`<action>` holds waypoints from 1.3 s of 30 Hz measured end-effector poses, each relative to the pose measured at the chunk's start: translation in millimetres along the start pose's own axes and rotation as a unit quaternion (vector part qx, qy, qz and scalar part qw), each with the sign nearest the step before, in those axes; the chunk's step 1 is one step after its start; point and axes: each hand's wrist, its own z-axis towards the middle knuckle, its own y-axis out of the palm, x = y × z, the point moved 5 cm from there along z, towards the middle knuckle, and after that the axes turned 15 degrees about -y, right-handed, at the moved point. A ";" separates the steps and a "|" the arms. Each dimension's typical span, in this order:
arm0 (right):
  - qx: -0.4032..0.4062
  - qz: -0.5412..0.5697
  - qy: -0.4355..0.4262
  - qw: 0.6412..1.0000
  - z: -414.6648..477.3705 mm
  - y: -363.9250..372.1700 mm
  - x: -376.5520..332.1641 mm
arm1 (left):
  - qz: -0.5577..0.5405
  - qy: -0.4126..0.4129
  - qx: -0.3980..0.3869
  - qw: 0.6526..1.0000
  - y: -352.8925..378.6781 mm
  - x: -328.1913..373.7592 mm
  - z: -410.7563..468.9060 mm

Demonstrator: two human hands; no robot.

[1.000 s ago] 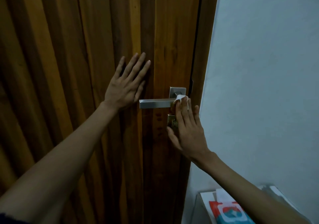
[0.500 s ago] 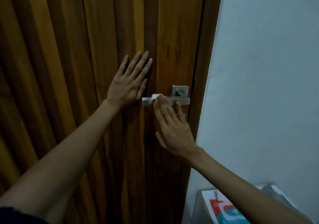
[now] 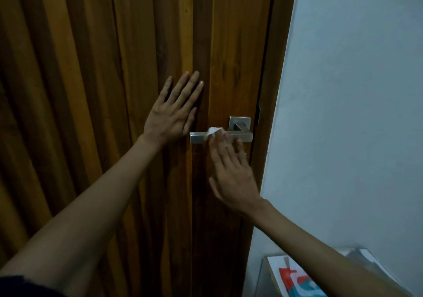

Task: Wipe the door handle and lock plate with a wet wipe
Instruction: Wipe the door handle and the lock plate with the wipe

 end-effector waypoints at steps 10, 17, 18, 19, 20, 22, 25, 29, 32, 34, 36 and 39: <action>0.009 0.124 -0.106 0.987 -13.3 12.8 -34.8 | -0.019 -0.020 0.004 1.000 1.5 0.7 -5.0; 0.052 0.152 0.134 0.978 -49.6 28.6 28.3 | -0.029 -0.061 -0.033 0.997 18.0 13.5 -57.8; 0.055 0.150 0.162 0.974 -47.2 31.5 34.0 | -0.030 -0.069 -0.028 0.997 20.0 14.9 -62.7; 0.054 0.151 0.185 0.970 -44.3 35.2 37.2 | -0.031 -0.078 -0.022 0.996 21.3 16.6 -66.6; 0.050 0.151 0.207 0.965 -42.0 39.2 37.2 | -0.033 -0.086 -0.018 0.996 22.6 17.9 -69.5; 0.050 0.140 0.243 0.959 -34.9 43.9 31.9 | -0.035 -0.096 -0.008 0.995 23.7 20.8 -70.3; 0.042 0.133 0.226 0.964 -23.5 47.7 12.4 | -0.037 -0.098 -0.015 0.994 22.8 20.7 -70.1; -0.008 0.085 0.113 0.990 -24.1 55.5 9.9 | -0.024 -0.073 -0.035 0.996 20.4 16.7 -71.7; -0.043 0.047 0.067 0.996 -31.3 56.7 19.4 | -0.018 -0.048 -0.044 0.998 18.3 12.0 -73.0; -0.054 0.042 0.050 0.996 -30.5 58.2 20.7 | -0.012 -0.039 -0.043 0.998 17.1 11.1 -73.1; -0.064 0.027 0.025 0.997 -19.5 57.7 16.8 | 0.002 -0.039 -0.041 0.998 17.0 10.7 -73.5; -0.053 0.044 0.039 0.997 -3.0 57.8 11.8 | 0.031 -0.038 -0.036 0.998 17.1 10.3 -73.5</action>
